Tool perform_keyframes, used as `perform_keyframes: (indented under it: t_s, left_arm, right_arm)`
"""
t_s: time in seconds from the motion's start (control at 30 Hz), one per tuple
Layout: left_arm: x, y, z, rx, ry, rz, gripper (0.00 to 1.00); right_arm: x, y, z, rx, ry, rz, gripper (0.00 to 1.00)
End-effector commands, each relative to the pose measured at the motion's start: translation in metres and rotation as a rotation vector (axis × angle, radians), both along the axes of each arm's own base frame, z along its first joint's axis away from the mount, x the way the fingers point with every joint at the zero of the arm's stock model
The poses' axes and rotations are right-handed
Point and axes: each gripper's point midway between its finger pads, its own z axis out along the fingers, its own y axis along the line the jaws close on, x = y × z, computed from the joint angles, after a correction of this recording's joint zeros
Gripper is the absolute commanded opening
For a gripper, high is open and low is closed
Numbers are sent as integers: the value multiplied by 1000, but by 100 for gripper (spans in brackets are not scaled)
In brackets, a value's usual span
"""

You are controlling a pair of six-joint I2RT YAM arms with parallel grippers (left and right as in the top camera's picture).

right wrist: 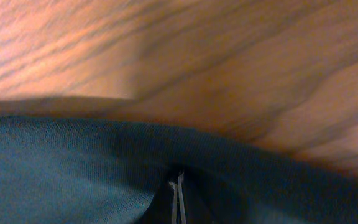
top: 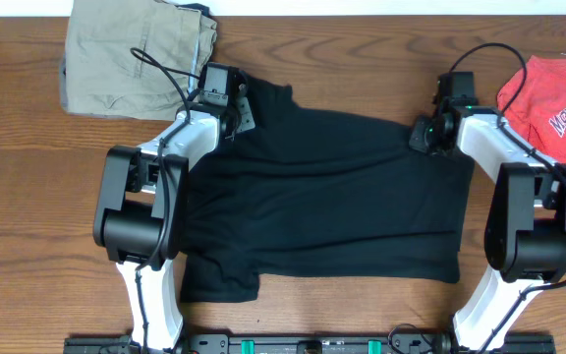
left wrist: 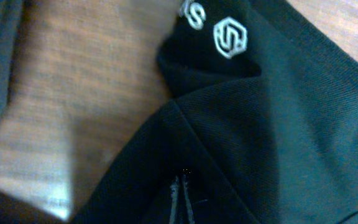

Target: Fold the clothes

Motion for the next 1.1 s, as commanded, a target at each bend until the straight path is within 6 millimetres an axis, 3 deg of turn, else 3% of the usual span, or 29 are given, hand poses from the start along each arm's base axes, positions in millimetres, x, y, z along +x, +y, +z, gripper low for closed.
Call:
perform_keyframes:
  t_s: [0.0, 0.13, 0.3, 0.7, 0.83, 0.93, 0.97, 1.03, 1.07]
  left_arm:
    - [-4, 24, -27, 100, 33, 55, 6]
    - [7, 38, -20, 159, -22, 104, 6]
    - [29, 37, -5, 131, -127, 119, 6]
    - [74, 28, 44, 73, -357, 134, 9]
    - [80, 26, 70, 75, -372, 127, 10]
    - [80, 24, 97, 73, -382, 108, 10]
    - [79, 22, 106, 66, -386, 99, 12]
    - [72, 18, 128, 41, -391, 79, 21]
    - [67, 16, 140, 27, -394, 67, 27]
  right_arm:
    - [-18, -42, -31, -107, 84, -104, 1]
    - [-11, -61, -28, -125, 48, -136, 1]
    - [7, -75, -22, -133, -32, -136, 1]
    - [49, -80, -20, -142, -190, -135, 1]
    - [66, -78, 5, -124, -200, -108, 5]
    - [88, -70, 45, -79, -214, -61, 23]
    - [93, -68, 58, -69, -216, -48, 34]
    - [99, -63, 87, -46, -214, -31, 68]
    - [100, -62, 101, -43, -207, -27, 77]
